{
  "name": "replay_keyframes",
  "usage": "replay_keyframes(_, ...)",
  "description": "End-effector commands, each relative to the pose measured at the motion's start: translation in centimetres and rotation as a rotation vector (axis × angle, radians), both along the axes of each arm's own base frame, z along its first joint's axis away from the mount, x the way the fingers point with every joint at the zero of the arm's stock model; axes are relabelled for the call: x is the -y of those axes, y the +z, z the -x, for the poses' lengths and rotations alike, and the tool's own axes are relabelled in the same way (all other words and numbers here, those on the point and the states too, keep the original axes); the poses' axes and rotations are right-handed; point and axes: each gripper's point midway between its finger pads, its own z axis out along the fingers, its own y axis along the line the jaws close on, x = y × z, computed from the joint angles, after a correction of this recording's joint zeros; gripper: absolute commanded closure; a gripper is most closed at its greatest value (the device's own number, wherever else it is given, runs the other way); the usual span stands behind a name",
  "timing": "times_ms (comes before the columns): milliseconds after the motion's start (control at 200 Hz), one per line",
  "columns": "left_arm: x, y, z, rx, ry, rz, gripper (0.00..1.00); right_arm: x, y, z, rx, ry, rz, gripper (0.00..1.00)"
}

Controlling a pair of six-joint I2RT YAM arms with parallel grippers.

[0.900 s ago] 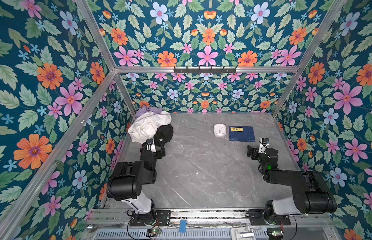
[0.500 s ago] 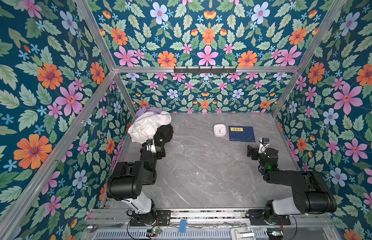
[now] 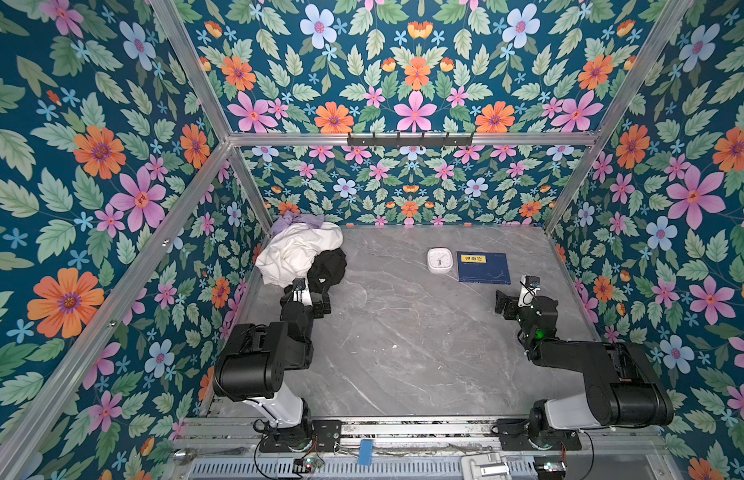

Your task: Pick out a specific cloth from the pile

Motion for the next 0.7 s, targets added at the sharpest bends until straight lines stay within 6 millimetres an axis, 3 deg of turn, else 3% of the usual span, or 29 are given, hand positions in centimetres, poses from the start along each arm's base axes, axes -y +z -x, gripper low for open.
replay_keyframes(0, 0.0, 0.7, -0.1, 0.029, 0.002, 0.000, 0.00, 0.0, 0.0, -0.1, -0.002, 0.000, -0.006, 0.00)
replay_keyframes(430, 0.1, 0.9, 0.1, 0.040, -0.002, -0.008, 0.00, 0.0, 0.6, -0.2, -0.009, -0.018, 0.018, 0.01)
replay_keyframes(545, 0.9, 1.9, 0.4, 0.048, -0.024, -0.034, 0.00, -0.4, 2.1, -0.2, -0.022, -0.022, 0.050, 0.01)
replay_keyframes(695, 0.2, 3.5, 0.3, 0.012, 0.055, -0.043, 0.00, -1.7, 5.3, 0.2, -0.009, -0.004, 0.082, 0.01)
